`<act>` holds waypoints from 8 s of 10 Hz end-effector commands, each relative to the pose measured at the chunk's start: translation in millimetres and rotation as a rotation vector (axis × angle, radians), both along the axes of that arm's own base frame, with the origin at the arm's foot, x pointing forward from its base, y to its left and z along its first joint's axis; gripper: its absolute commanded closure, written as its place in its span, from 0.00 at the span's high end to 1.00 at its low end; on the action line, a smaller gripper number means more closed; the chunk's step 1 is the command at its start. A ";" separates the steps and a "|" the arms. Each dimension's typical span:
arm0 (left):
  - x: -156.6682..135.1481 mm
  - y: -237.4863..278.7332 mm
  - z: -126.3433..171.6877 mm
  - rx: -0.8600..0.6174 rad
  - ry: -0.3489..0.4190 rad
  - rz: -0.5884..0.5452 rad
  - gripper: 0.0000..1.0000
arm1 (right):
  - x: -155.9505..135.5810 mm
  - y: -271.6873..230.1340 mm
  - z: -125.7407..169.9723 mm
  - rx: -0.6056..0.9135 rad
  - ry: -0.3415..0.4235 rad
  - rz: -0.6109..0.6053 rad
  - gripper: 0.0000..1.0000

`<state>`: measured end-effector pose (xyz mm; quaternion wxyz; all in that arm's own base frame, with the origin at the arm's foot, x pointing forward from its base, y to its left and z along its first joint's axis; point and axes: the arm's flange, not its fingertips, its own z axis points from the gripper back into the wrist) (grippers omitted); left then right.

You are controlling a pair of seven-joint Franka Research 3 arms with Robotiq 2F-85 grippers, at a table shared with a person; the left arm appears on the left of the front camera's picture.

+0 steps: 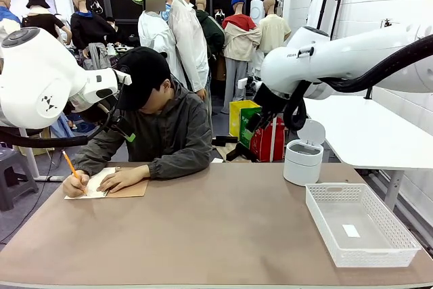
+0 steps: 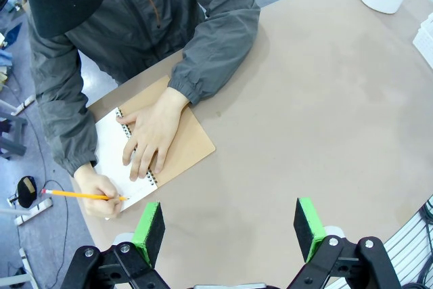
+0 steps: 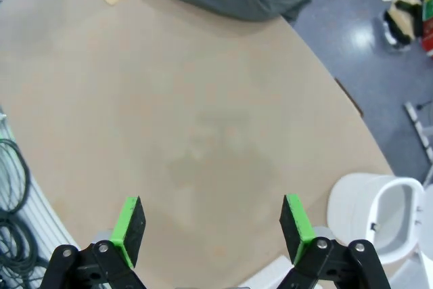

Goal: Sort the paper based on its condition.
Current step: If a person hands you a paper, place it in the Organizing basket , and if it's crumpled, put it in the Trash can.

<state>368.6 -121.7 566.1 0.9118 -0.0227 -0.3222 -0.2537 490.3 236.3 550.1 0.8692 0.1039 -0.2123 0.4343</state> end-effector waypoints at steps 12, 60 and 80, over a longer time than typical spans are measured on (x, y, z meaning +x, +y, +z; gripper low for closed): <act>-0.1 1.3 1.0 -0.001 0.006 0.002 1.00 | -59.0 -12.3 23.3 0.264 -0.079 0.188 1.00; -0.1 1.3 1.0 -0.001 0.006 0.002 1.00 | -59.0 -12.3 23.3 0.264 -0.079 0.188 1.00; -0.1 1.3 1.0 -0.001 0.006 0.002 1.00 | -59.0 -12.3 23.3 0.264 -0.079 0.188 1.00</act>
